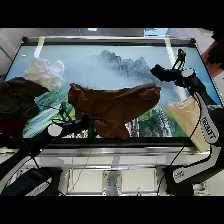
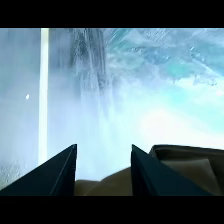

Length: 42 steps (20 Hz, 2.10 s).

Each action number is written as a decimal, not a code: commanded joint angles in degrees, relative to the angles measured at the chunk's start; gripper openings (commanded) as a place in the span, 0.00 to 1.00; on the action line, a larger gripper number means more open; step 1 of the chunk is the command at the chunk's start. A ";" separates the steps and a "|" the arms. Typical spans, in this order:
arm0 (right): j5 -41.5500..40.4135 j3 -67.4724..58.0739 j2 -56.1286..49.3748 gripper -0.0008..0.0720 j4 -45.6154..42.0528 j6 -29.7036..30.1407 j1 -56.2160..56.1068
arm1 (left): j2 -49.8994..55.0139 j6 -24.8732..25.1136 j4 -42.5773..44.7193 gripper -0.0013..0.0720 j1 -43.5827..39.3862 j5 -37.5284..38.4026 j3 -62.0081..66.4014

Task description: Fold the shirts.

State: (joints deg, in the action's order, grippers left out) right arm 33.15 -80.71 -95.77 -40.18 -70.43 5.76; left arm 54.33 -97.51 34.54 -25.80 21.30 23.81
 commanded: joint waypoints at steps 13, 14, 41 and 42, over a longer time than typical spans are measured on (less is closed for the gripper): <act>18.01 -0.11 -7.61 0.40 -5.46 -13.77 13.79 | -0.02 0.07 0.20 0.04 -0.02 -3.50 0.04; 18.05 -0.13 -8.31 0.40 -5.42 -13.70 13.55 | -0.02 0.07 0.22 0.04 -0.02 -3.52 0.04; 29.81 -14.25 -4.74 0.05 -13.53 -9.03 10.93 | -4.90 7.56 8.72 0.03 1.01 -7.45 9.22; 33.35 -15.89 -1.42 0.05 -17.16 -9.05 11.65 | -7.19 7.54 12.59 0.03 2.58 -5.31 12.63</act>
State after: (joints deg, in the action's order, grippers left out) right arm 58.17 -91.61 -102.91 -51.20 -79.92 16.16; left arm 50.74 -92.68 39.33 -24.84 14.81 30.52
